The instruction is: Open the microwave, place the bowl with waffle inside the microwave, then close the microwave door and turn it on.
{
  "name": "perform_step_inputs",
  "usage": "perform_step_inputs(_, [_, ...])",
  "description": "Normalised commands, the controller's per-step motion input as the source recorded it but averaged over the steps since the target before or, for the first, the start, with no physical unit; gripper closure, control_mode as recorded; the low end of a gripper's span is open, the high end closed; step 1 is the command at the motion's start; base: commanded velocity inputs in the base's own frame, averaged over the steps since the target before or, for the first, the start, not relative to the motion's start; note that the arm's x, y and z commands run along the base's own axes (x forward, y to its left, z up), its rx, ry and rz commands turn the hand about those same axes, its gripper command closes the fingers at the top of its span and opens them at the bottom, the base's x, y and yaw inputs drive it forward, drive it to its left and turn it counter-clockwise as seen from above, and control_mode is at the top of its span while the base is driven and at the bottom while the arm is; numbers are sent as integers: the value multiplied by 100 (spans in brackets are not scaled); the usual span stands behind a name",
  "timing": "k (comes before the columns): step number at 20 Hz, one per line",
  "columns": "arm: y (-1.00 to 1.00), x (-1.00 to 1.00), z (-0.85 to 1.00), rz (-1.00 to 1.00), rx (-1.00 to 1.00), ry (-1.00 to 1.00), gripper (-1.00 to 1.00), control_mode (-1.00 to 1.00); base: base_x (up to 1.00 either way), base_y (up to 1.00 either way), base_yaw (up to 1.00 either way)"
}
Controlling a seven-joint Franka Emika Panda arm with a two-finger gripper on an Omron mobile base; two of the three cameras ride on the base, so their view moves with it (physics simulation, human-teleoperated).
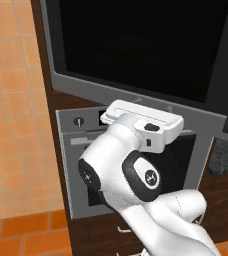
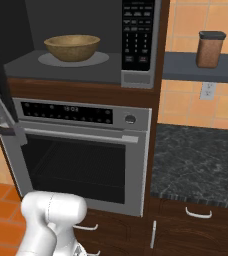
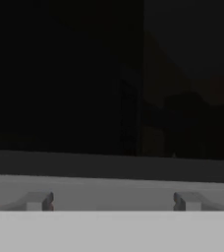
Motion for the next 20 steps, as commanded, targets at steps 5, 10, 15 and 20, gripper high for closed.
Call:
perform_step_inputs(5, [0, 38, 1, 24, 7, 0, -100, -100, 0, 0, 0])
perform_step_inputs(10, [-4, 49, 7, 21, 9, 0, -100, -100, 0, 0, 0])
perform_step_inputs(15, [-13, 58, 9, 19, 9, 0, -100, -100, 0, 0, 0])
perform_step_inputs(20, [-10, 46, 0, 16, 3, 2, -100, -100, 0, 0, 0])
